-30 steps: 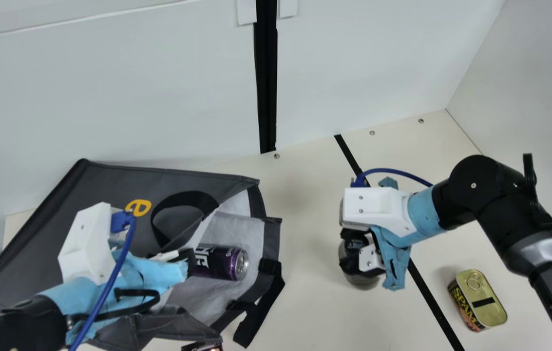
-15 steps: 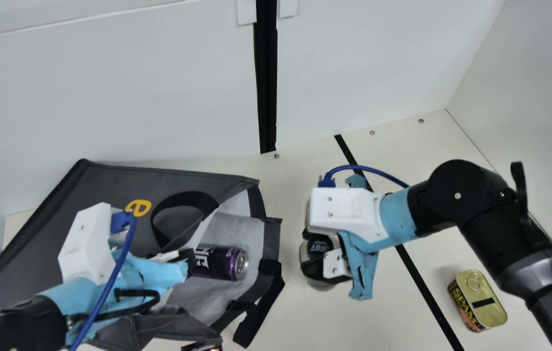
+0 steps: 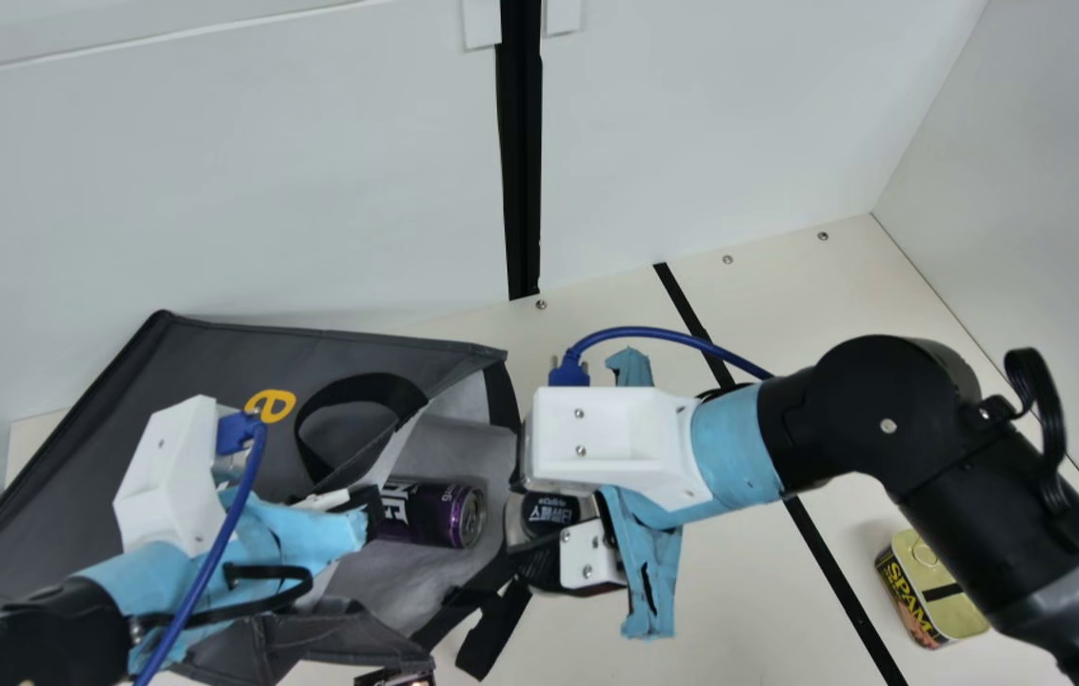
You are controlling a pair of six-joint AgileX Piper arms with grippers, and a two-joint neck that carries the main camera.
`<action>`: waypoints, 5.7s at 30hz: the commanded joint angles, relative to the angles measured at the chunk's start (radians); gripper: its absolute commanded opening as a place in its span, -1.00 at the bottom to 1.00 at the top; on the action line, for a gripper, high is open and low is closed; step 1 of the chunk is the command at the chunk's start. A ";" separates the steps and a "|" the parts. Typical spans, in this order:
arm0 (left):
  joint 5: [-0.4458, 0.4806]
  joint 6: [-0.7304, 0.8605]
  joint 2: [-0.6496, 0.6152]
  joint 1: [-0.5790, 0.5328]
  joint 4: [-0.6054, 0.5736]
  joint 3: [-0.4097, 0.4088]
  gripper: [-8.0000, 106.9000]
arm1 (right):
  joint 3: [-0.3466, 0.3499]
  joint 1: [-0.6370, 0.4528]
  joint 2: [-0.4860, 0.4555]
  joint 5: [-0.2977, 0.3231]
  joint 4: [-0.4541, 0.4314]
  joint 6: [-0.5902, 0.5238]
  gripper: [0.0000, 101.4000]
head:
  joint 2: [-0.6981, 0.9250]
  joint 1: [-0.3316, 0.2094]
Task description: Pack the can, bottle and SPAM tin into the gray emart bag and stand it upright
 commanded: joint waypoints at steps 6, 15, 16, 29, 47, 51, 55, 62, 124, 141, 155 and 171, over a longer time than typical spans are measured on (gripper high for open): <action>0.000 0.000 0.000 0.000 0.000 0.000 -1.00 | -0.054 0.024 0.008 -0.005 0.022 0.036 -1.00 | -0.002 -0.023; 0.000 0.000 0.000 0.000 0.000 0.000 -1.00 | -0.085 -0.002 0.042 -0.005 0.080 0.039 -1.00 | -0.002 -0.023; 0.000 0.000 0.000 0.000 0.000 0.000 -1.00 | -0.086 -0.007 0.047 -0.005 0.088 0.038 -1.00 | -0.002 -0.023; 0.000 0.000 0.000 0.000 0.000 0.000 -1.00 | -0.099 -0.101 0.119 -0.005 0.159 0.016 -1.00 | -0.002 -0.023; 0.000 0.000 0.000 0.000 0.000 0.000 -1.00 | -0.098 -0.134 0.207 -0.005 0.212 0.016 -1.00 | -0.002 -0.023; 0.000 0.000 0.000 0.000 0.000 0.000 -1.00 | -0.111 -0.132 0.229 -0.005 0.224 0.025 -1.00 | -0.002 -0.023; 0.000 0.000 0.000 0.000 0.000 0.000 -1.00 | -0.120 -0.128 0.249 -0.005 0.233 0.032 -1.00 | -0.002 -0.023; 0.000 0.000 0.000 0.000 0.000 0.000 -1.00 | -0.134 -0.120 0.281 -0.005 0.240 0.043 -1.00 | -0.002 -0.023; 0.000 0.000 0.000 0.000 0.000 0.000 -1.00 | -0.093 0.015 0.451 -0.138 0.364 -0.055 -1.00 | -0.002 -0.023; -0.002 0.000 0.000 0.000 0.002 0.000 -1.00 | -0.118 0.054 0.495 -0.193 0.309 -0.090 -0.80 | -0.002 -0.023; -0.002 0.000 0.000 0.000 0.002 0.000 -1.00 | -0.084 0.039 0.463 -0.188 0.300 -0.123 0.12 | -0.002 -0.023; -0.002 0.000 0.000 0.000 0.002 0.000 -1.00 | -0.051 0.024 0.407 -0.169 0.304 -0.122 0.87 | -0.002 -0.023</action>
